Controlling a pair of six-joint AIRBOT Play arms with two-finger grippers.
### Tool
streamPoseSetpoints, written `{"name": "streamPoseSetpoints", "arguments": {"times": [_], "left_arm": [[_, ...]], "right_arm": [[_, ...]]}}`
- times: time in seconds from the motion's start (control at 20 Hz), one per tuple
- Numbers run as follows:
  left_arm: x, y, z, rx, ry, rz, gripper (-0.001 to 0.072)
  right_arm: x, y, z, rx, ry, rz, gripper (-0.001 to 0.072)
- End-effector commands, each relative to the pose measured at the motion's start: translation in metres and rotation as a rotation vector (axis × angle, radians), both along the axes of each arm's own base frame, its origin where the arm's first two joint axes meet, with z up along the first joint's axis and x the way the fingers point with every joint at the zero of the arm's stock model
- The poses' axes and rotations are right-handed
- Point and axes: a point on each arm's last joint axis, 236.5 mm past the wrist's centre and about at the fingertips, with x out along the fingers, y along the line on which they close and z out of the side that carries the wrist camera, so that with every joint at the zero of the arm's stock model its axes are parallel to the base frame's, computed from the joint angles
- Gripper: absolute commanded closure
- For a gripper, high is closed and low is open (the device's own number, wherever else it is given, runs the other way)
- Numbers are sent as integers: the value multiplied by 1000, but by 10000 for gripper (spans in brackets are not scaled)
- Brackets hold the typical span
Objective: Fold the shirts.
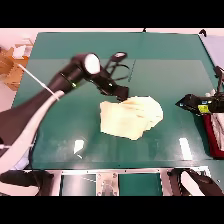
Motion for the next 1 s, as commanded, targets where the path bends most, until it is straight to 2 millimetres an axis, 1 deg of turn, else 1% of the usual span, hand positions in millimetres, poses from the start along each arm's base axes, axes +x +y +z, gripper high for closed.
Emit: {"name": "streamPoseSetpoints", "arguments": {"times": [0.0,0.05,0.1,0.15,0.2,0.3,0.35,0.4,0.45,0.5,0.55,0.6,0.65,0.7,0.75,0.8,0.85,0.9,0.95], "left_arm": [[-11,77,3,110,177,37,25],[-19,97,-5,136,234,57,26],[-30,109,-18,150,285,74,26],[-46,111,-34,141,336,88,34],[-64,102,-49,99,388,97,34],[-108,70,-77,-53,511,92,34],[-130,59,-90,-97,565,95,34],[-150,52,-105,-113,618,105,34],[-164,49,-119,-111,645,122,34],[-173,46,-132,-101,649,144,34],[-174,43,-141,-94,628,163,34],[-167,38,-147,-95,587,190,35],[-155,34,-150,-108,542,228,36],[-140,32,-152,-125,496,276,81],[-126,33,-154,-134,451,311,191],[-116,34,-156,-136,413,332,317],[-112,36,-158,-130,392,336,485],[-110,38,-160,-120,375,332,679],[-108,41,-161,-103,353,320,682]], "right_arm": [[-8,-17,-32,73,130,-71,269],[-7,-16,-47,102,170,-81,270],[-8,-13,-61,130,210,-82,269],[-6,-10,-76,158,241,-65,269],[-1,-8,-87,178,255,-57,269],[14,-9,-109,221,264,-69,270],[18,-8,-120,243,279,-72,270],[19,-8,-130,257,303,-67,270],[19,-8,-142,268,336,-65,270],[19,-7,-151,280,356,-53,270],[20,-5,-158,295,365,-40,270],[23,0,-162,320,363,-33,270],[28,7,-164,356,348,-22,270],[35,14,-164,389,325,-19,272],[41,18,-164,409,302,-18,273],[46,21,-165,423,289,-24,294],[50,23,-166,434,279,-26,370],[53,25,-167,447,272,-25,469],[56,26,-167,455,263,-19,564]]}}
